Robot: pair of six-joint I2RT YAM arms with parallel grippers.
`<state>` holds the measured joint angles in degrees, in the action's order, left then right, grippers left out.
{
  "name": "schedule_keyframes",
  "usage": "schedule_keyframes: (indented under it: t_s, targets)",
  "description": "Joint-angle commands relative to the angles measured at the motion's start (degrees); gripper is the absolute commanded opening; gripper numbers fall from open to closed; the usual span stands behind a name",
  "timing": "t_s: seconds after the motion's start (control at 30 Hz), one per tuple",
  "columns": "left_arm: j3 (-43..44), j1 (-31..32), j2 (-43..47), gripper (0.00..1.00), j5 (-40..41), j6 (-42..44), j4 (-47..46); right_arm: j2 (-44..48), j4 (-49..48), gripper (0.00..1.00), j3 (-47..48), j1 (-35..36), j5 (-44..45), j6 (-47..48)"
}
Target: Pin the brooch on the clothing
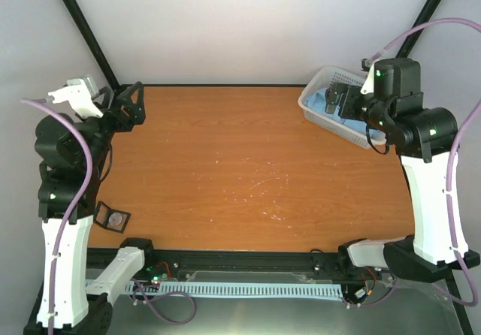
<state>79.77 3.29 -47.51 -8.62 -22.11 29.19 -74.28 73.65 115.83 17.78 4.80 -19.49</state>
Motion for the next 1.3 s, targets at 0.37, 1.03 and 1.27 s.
schedule_keyframes:
  t_s: [0.37,1.03,1.27]
  targets:
    - [-2.6,-2.9,-6.7,1.00,-6.6,-4.7,-4.8,-9.7,-9.0,1.00,-2.2,-0.2,9.5,3.2]
    - [2.1,-3.3,-11.3,1.00,-8.8,0.9,-2.2,-38.3,-27.7,1.00,-6.5,-30.8,-5.6,-4.9]
    - [1.9,-3.3,-11.7,1.00,-9.2,2.1,-2.9,-34.5,-33.5,1.00,-22.0,-33.0,-2.2,-8.7]
